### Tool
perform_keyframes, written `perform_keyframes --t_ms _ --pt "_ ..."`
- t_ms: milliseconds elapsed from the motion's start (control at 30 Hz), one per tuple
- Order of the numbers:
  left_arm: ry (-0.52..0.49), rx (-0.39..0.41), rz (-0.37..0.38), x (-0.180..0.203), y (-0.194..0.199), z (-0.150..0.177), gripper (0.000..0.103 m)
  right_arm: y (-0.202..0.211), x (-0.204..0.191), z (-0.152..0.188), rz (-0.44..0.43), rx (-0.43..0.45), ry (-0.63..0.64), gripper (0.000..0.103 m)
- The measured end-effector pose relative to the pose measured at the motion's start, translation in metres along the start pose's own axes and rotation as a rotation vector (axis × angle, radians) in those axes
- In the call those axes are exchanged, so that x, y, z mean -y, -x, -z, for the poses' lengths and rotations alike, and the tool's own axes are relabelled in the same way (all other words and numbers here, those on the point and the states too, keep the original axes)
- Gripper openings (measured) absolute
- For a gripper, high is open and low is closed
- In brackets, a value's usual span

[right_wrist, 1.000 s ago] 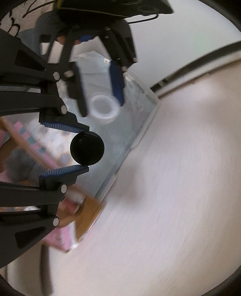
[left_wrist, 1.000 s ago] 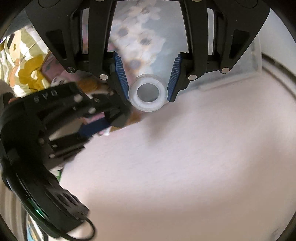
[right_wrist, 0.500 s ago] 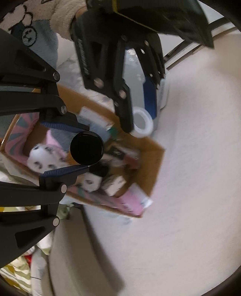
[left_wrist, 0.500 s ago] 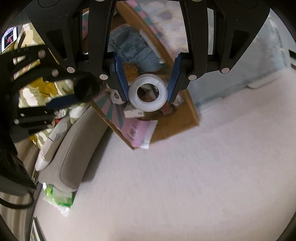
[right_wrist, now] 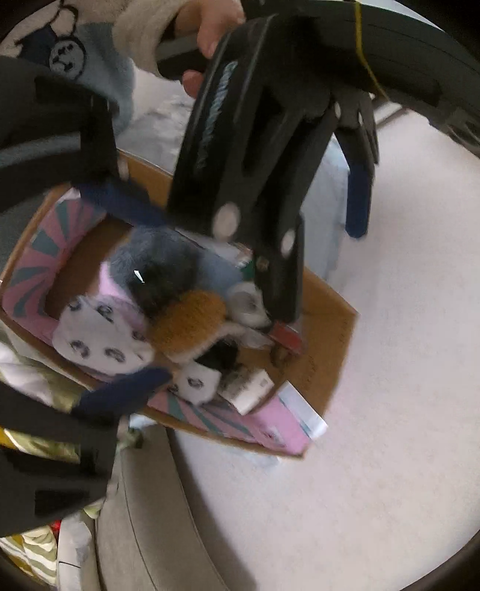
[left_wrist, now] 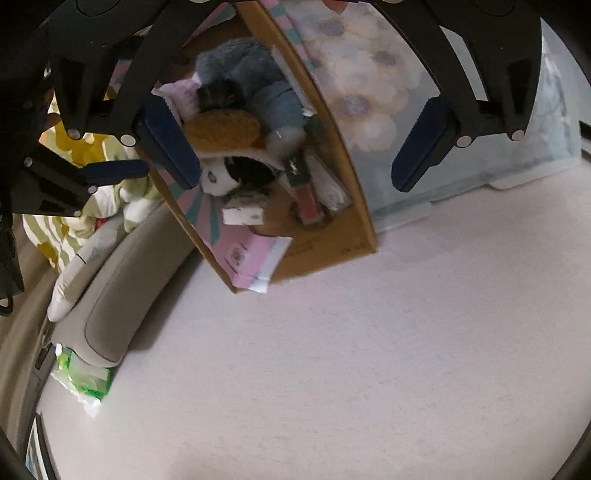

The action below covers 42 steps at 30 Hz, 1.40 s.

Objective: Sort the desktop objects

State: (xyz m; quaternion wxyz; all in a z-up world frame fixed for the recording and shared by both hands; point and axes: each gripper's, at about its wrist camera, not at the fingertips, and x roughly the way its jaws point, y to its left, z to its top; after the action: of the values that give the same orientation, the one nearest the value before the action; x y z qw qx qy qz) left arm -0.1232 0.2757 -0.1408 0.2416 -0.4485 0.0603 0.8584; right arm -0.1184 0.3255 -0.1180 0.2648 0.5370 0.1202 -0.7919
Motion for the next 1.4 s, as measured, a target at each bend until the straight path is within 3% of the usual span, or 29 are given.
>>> perform_keyframes --t_ms 367,633,833,1133,1400 --pt "-0.005 0.012 -0.041 -0.012 0.009 -0.002 0.103 0.009 0.007 -0.002 0.045 0.046 -0.134 0.080" --pt "0.068 0.069 -0.108 -0.046 0.060 -0.005 0.103 0.030 -0.007 -0.013 0.090 0.059 -0.239 0.080" --pt "0.129 0.106 -0.185 -0.082 0.102 0.006 0.103 0.052 -0.044 -0.031 0.222 0.133 -0.281 0.080" --pt "0.294 0.151 -0.242 -0.146 0.151 0.044 0.103 0.061 -0.104 -0.058 0.295 0.209 -0.365 0.080" --pt "0.310 0.152 -0.301 -0.170 0.168 0.071 0.103 0.043 -0.143 -0.066 0.315 0.218 -0.379 0.080"
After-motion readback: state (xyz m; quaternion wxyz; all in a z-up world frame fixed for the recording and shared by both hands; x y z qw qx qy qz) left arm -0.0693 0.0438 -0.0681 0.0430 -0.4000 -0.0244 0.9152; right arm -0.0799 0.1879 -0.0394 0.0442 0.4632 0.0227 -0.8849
